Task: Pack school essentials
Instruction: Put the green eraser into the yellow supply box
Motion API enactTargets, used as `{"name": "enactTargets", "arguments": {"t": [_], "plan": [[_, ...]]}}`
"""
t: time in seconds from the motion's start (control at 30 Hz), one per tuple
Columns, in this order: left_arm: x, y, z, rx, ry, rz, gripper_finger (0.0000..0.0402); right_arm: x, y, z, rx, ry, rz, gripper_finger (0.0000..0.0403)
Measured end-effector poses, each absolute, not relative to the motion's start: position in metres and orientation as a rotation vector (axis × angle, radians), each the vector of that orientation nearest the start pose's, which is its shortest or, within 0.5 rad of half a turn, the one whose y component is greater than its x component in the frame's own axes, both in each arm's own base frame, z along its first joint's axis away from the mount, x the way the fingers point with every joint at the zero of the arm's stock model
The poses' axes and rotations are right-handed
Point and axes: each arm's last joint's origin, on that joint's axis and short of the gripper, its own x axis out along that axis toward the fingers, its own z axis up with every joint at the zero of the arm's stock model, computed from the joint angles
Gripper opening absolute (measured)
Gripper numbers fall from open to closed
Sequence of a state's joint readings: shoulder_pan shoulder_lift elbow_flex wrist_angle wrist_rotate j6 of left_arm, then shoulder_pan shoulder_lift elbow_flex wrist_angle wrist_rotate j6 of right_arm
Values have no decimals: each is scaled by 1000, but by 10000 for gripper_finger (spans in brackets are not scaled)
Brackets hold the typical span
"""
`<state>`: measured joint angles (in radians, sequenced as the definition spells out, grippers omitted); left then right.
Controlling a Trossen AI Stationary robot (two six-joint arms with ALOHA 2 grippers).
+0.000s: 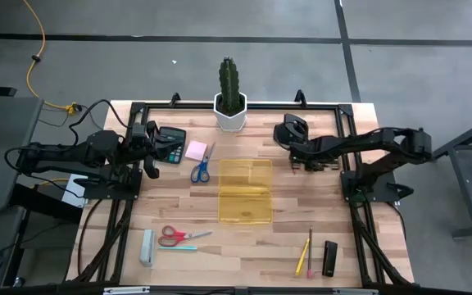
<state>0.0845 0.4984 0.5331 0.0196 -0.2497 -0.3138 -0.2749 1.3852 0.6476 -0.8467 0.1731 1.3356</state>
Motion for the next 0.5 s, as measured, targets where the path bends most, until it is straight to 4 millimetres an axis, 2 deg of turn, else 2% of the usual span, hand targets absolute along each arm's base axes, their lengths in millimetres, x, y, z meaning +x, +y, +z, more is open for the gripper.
{"name": "enactTargets", "arguments": {"t": [0.17,0.3,0.5], "plan": [[126,18,303,-313,-106,323,0,166,-52,179,1087,1019,-1248,37],[125,18,303,-316,-107,329,0,163,-51,210,1067,834,-1061,38],[127,19,305,-427,-159,365,0,181,-53,256,989,447,-655,39]]}}
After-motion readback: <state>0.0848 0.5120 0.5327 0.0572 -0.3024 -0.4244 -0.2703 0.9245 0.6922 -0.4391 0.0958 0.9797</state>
